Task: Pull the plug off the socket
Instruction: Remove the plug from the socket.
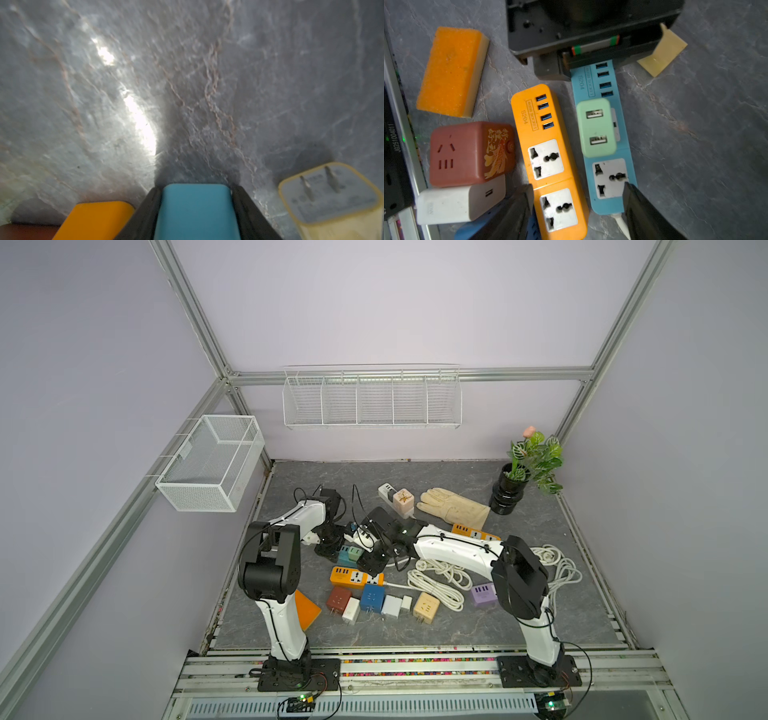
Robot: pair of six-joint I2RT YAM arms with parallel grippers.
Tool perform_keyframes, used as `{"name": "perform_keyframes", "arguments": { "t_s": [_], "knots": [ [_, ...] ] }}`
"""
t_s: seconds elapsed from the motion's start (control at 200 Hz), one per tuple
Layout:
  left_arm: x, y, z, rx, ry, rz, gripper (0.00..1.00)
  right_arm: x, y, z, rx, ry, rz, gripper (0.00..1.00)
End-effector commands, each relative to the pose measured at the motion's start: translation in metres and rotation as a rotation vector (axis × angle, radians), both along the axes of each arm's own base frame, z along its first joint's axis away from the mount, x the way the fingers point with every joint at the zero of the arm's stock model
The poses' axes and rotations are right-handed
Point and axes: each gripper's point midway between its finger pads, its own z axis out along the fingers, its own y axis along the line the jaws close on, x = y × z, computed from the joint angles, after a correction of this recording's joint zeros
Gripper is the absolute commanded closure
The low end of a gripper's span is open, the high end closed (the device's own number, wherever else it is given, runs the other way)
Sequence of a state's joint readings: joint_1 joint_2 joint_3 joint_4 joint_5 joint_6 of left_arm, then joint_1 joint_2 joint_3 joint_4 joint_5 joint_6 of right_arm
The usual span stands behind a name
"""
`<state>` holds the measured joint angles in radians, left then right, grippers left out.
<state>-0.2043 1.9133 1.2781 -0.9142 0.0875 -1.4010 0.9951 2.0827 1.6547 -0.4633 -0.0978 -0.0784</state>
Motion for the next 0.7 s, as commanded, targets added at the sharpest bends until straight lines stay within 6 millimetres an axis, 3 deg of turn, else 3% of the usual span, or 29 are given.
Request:
{"name": "perform_keyframes", "arguments": {
  "t_s": [0.0, 0.29, 0.455, 0.555, 0.695],
  "knots": [
    [0.001, -0.009, -0.001, -0.019, 0.013, -0.023, 1.00, 0.020, 0.022, 0.012, 0.097, -0.101, 0.037, 0.28],
    [0.001, -0.010, -0.001, -0.022, 0.015, -0.025, 1.00, 0.026, 0.028, -0.017, 0.022, -0.063, 0.034, 0.34],
    [0.002, -0.010, -0.001, -0.022, 0.015, -0.027, 1.00, 0.028, 0.026, -0.022, 0.008, -0.063, 0.025, 0.37],
    [0.001, -0.010, -0.002, -0.021, 0.016, -0.027, 1.00, 0.030, 0.028, -0.022, 0.009, -0.067, 0.017, 0.47],
    [0.002, -0.010, -0.002, -0.020, 0.015, -0.027, 1.00, 0.033, 0.028, -0.019, 0.006, -0.067, 0.001, 0.69]
  ]
}}
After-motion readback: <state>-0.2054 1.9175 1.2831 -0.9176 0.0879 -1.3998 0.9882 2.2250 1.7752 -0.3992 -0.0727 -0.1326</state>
